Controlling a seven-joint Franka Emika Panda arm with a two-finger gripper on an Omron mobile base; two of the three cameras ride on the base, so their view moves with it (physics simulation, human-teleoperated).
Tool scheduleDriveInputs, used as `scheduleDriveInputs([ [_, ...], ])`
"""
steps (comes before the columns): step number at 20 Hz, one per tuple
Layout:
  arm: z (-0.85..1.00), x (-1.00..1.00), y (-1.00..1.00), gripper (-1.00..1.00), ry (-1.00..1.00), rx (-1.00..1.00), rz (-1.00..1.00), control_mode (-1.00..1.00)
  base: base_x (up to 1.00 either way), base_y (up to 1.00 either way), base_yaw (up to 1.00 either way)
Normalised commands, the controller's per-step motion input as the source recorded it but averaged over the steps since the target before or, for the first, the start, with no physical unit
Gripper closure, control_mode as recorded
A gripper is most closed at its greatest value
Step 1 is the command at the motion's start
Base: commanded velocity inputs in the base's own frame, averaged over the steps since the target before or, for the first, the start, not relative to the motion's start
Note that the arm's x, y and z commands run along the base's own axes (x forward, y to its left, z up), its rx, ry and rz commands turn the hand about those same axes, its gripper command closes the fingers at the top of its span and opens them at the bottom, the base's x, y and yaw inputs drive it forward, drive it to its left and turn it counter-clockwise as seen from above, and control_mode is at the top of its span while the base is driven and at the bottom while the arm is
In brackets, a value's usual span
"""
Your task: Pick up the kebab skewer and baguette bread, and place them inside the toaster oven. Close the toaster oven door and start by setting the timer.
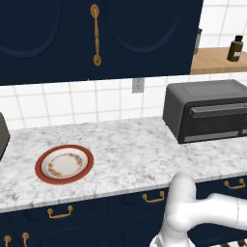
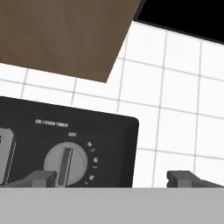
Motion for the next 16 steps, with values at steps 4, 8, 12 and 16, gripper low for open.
scheduleDriveInputs([
  [4,0.16,-0.07,0.01,-1.00,0.00,0.05,-0.02,-1.00,0.00,0.00,0.00],
  [8,0.20,-0.34,0.02,-1.00,0.00,0.00,0.00,-1.00,0.00,0.00,0.00],
  [12,0.00,0.00,0.08,-1.00,0.00,0.00,0.00,-1.00,0.00,0.00,0.00],
  [16,-0.01,0.00,0.21,-1.00,0.00,0.00,0.00,-1.00,0.00,0.00,0.00],
])
